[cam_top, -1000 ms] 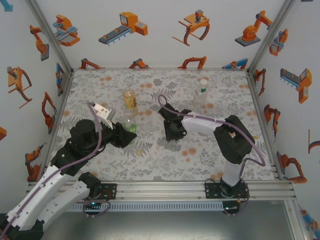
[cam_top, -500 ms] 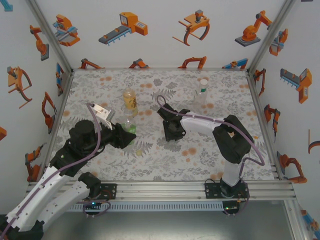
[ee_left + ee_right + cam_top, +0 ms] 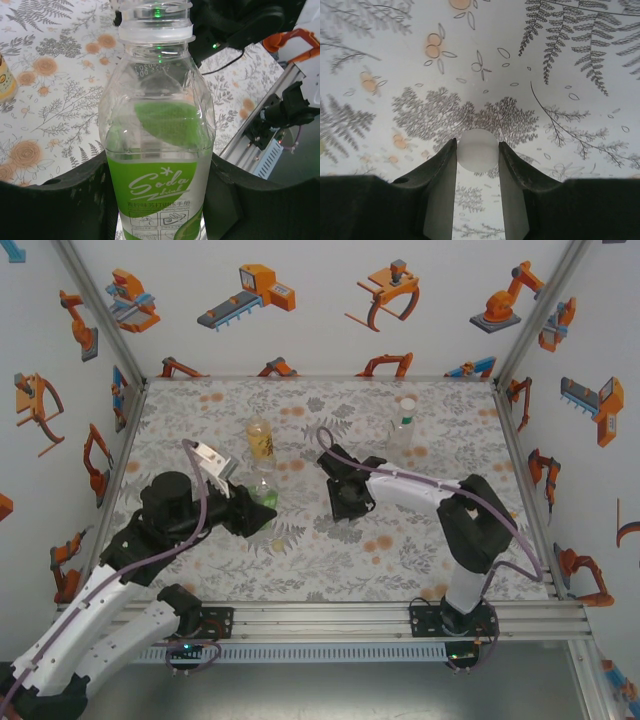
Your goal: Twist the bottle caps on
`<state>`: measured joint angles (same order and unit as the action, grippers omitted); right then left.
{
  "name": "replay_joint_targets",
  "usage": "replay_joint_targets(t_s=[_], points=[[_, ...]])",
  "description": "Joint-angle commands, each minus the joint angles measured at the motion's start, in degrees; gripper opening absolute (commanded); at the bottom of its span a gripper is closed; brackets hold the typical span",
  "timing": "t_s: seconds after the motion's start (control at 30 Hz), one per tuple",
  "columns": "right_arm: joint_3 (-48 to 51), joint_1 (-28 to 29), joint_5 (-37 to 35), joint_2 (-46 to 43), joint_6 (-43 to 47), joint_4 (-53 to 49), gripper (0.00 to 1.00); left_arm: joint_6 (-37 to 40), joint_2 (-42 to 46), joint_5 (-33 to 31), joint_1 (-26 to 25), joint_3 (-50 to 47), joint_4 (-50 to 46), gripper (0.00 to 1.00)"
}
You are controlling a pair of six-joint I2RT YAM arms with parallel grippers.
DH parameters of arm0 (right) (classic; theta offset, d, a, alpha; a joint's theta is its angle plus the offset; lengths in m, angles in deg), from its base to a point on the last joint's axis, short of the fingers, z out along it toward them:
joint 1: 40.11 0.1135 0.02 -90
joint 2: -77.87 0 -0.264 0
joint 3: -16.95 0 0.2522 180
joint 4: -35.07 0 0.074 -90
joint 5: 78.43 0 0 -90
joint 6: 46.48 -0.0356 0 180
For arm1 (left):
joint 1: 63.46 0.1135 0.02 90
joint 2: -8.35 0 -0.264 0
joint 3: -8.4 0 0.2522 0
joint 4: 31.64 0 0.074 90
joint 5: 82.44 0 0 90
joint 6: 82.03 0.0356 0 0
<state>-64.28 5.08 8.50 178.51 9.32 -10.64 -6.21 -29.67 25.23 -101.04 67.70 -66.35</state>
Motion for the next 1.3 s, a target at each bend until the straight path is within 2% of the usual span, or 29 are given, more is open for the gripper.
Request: replay_joint_targets(t_s=[0.0, 0.23, 0.4, 0.53, 0.6, 0.77, 0.97, 1.17, 1.27], points=[[0.4, -0.2, 1.8, -6.7, 1.7, -1.5, 0.15, 6.1, -2.6, 5.2, -0.4, 4.1, -3.2, 0.09], [1.3, -0.6, 4.7, -17.9, 4.9, -2.1, 0.11, 15.9, -8.9, 13.4, -0.7, 9.0, -7.7, 0.03], [2.2, -0.8, 10.1, -27.4, 8.1, -0.6, 0.09, 22.1, -12.1, 17.3, -1.4, 11.4, -10.4, 0.0], [3.9, -0.8, 15.7, -35.0, 11.8, 3.1, 0.0, 27.5, -13.4, 19.6, -2.4, 12.5, -11.9, 0.01], [4.8, -0.8, 17.3, -38.6, 13.1, 5.2, 0.0, 29.4, -13.8, 19.5, -3.2, 13.0, -12.7, 0.02], [7.3, -0.8, 27.6, -46.9, 20.9, 11.3, 0.0, 34.0, -14.6, 17.8, -5.4, 14.1, -15.8, 0.0], [7.4, -0.8, 42.2, -49.8, 32.4, 13.6, 0.0, 37.2, -15.5, 13.6, -10.5, 14.7, -16.3, 0.0], [5.8, -0.7, 48.0, -49.9, 39.8, 12.0, 0.0, 39.5, -17.1, 6.3, -16.2, 15.8, -17.9, 0.0], [5.7, -0.7, 50.3, -49.8, 44.4, 10.5, 0.0, 40.5, -17.9, 4.8, -18.6, 16.5, -18.3, 0.0]])
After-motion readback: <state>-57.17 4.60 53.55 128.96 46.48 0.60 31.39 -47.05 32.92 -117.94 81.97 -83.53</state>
